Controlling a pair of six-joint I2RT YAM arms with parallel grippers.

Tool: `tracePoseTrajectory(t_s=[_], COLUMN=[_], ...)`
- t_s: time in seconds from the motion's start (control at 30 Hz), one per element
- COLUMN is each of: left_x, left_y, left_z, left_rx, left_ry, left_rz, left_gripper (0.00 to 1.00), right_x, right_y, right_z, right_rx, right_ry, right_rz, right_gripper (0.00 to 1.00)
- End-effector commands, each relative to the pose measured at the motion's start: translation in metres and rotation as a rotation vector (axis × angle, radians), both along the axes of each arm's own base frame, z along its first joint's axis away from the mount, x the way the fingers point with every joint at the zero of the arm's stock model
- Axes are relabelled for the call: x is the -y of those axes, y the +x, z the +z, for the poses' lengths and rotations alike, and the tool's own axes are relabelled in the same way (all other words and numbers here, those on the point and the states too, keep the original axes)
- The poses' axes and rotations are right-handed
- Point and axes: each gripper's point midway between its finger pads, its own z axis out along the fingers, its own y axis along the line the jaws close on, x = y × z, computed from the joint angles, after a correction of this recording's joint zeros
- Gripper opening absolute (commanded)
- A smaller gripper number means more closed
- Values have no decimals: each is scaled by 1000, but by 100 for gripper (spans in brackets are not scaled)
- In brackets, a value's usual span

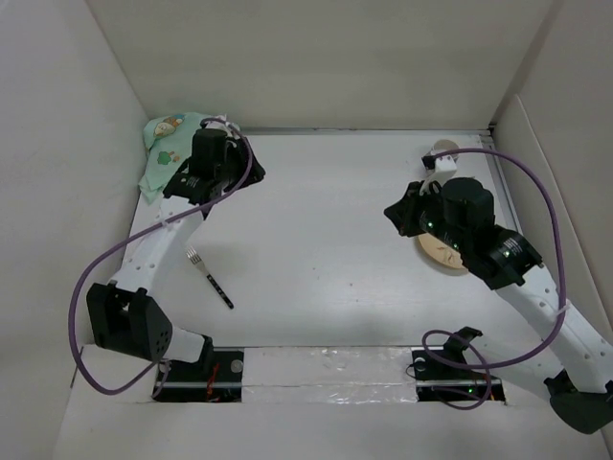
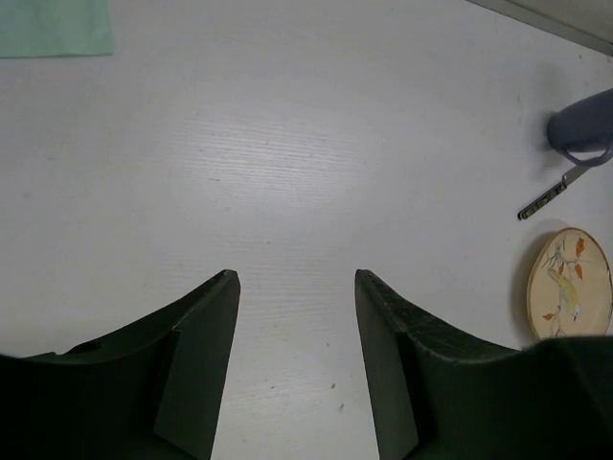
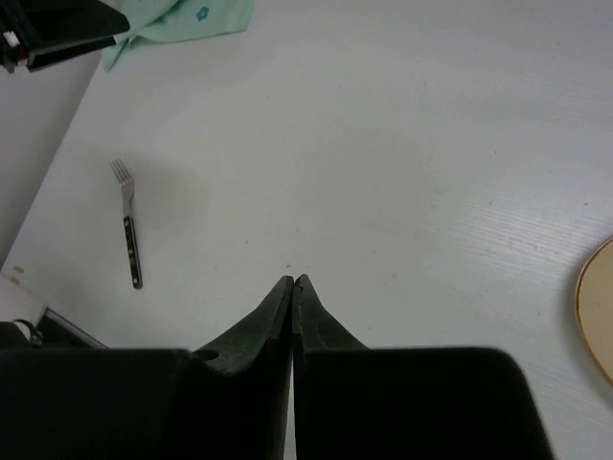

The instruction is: Set the dinner table for one person

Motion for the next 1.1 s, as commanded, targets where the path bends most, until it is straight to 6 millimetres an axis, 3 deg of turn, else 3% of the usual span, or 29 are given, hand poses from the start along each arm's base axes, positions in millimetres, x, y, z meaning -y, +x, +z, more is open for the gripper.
tracePoseTrajectory(t_s=[0.0, 0.07, 0.1, 0.13, 0.17, 0.2, 0.23, 0.27, 0.3, 0.33, 0.37, 0.4, 0.43, 0.5, 0.53, 0.57, 0.6, 0.63, 0.67, 0.7, 0.77, 0.9, 1.07], left_x=[-16, -27, -41, -46, -54, -66, -73, -76, -85, -92, -92, -96, -103, -106, -119, -122, -118, -125, -125, -125, -121, -117, -102], left_y=[15, 25, 35, 46, 55, 69, 84, 94, 111, 123, 131, 145, 155, 174, 180, 187, 196, 198, 205, 207, 212, 215, 204], left_z=[58, 56, 62, 43, 38, 46, 6, -3, 3, -40, -51, -50, -82, -90, -117, -123, -122, -146, -151, -157, -169, -194, -232], left_rx=[131, 133, 158, 108, 92, 107, 7, -18, -5, -106, -129, -117, -176, -172, -225, -227, -218, -264, -260, -263, -262, -292, -383], left_ry=[11, 56, 121, 170, 213, 265, 337, 369, 392, 449, 467, 467, 481, 442, 439, 416, 399, 413, 428, 429, 427, 416, 363], left_rz=[37, 74, 129, 152, 187, 256, 263, 269, 308, 311, 313, 326, 323, 322, 335, 341, 329, 332, 318, 318, 288, 265, 200], left_gripper=[48, 32, 19, 0, 0, 0, 0, 0, 1, 14, 20, 25, 35, 40, 41, 42, 43, 44, 53, 54, 59, 60, 62], right_x=[1, -3, -4, -5, -5, -3, -4, -4, -3, -3, -3, -3, -2, -1, 0, 0, 0, 0, -2, -2, -10, -23, -38], right_y=[7, 6, 6, 6, 7, 8, 9, 9, 8, 8, 8, 8, 7, 6, 5, 5, 5, 5, 6, 6, 6, 12, 21], right_z=[15, 15, 14, 13, 12, 12, 12, 13, 13, 12, 13, 12, 11, 9, 8, 7, 3, 1, -4, -4, -7, -19, -14], right_rx=[43, 44, 40, 33, 26, 24, 23, 24, 20, 17, 12, 4, 0, -10, -13, -16, -25, -32, -48, -48, -61, -98, -85], right_ry=[6, 16, 18, 13, 12, 12, 14, 15, 14, 10, 9, 7, 5, 6, 6, 5, -1, -4, -14, -14, -9, -20, -36], right_rz=[-1, 16, 22, 23, 22, 15, 16, 16, 16, 16, 16, 11, 8, 3, 3, 1, -3, -3, 5, 5, 44, 79, 109], right_gripper=[0, 0, 0, 0, 0, 0, 0, 0, 0, 0, 0, 0, 0, 0, 0, 2, 5, 10, 28, 29, 46, 49, 49])
